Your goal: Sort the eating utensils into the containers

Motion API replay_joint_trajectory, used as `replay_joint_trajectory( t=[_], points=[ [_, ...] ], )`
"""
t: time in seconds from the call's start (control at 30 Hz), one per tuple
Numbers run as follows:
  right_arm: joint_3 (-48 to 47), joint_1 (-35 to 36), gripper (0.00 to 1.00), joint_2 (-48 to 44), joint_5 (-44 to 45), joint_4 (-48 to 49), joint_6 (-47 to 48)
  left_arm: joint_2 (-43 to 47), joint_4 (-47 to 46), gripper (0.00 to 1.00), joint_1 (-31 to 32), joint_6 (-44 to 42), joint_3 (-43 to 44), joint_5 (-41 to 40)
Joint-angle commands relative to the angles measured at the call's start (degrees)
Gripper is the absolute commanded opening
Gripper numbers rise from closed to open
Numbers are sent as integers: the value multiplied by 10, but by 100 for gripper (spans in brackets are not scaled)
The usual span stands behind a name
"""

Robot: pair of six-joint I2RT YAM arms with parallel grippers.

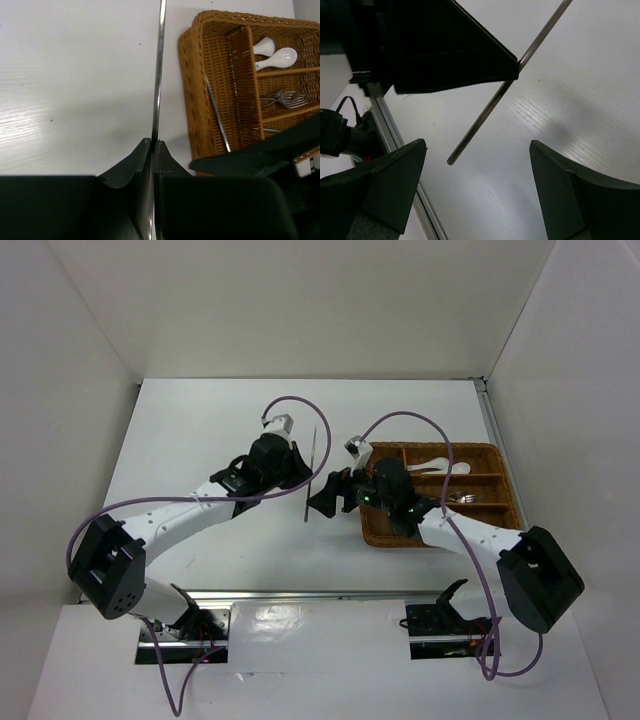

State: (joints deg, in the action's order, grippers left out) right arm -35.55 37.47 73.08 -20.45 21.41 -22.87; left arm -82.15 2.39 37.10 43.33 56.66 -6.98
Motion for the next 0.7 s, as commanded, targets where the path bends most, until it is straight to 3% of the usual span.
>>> replay_joint_trajectory(
  t=[0.0,0.2,0.27,0.33,0.37,0.5,0.6,0.67],
  points=[
    [-3,6,92,19,-3,60,3,23,-48,16,24,26,0,-3],
    [-14,11,90,62,13,60,3,23,-66,16,42,39,0,-3],
    [-14,11,83,70,19,60,-3,23,-72,16,47,39,0,3],
    [-14,11,71,70,30,65,-9,23,-72,16,54,39,0,3],
    [-14,11,55,70,37,65,-9,23,-72,16,54,39,0,3],
    [-20,11,19,64,117,25,-39,11,-61,17,61,39,0,-8],
    [-36,11,8,47,179,-39,-61,11,-42,22,61,33,0,-55],
    [-63,11,3,33,235,-86,-68,27,-11,36,61,22,0,-113]
  ],
)
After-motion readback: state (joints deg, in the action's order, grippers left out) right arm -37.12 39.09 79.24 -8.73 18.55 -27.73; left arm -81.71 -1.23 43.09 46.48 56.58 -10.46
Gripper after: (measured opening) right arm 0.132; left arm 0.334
